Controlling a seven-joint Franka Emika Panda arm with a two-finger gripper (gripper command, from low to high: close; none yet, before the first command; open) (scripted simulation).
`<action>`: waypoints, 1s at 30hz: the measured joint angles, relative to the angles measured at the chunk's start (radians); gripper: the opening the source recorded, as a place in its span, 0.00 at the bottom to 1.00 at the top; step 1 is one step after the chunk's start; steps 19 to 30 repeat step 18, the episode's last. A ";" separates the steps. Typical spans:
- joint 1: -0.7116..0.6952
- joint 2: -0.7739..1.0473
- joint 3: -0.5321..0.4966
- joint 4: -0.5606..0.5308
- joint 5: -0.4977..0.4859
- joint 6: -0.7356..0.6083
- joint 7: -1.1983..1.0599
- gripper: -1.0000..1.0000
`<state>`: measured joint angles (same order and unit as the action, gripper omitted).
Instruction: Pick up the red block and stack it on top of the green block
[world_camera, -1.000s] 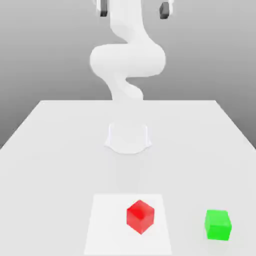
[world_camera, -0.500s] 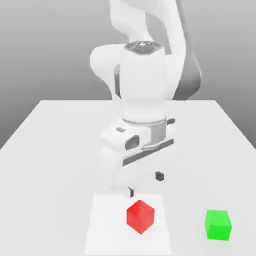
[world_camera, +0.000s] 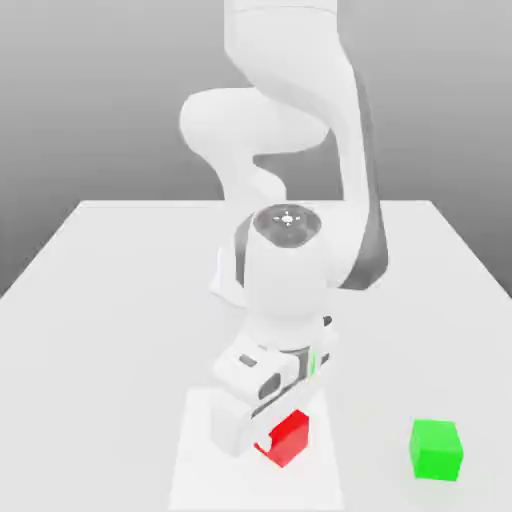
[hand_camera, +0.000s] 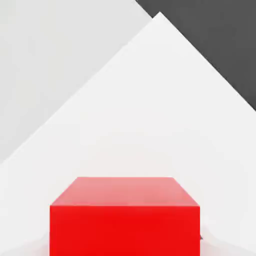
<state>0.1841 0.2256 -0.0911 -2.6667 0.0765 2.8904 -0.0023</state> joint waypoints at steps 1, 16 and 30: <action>0.005 -0.033 -0.008 -0.005 -0.012 -0.028 0.009 0.00; 0.259 0.058 0.131 0.204 -0.105 -0.146 0.197 1.00; 0.259 0.058 0.131 0.204 -0.105 -0.146 0.197 1.00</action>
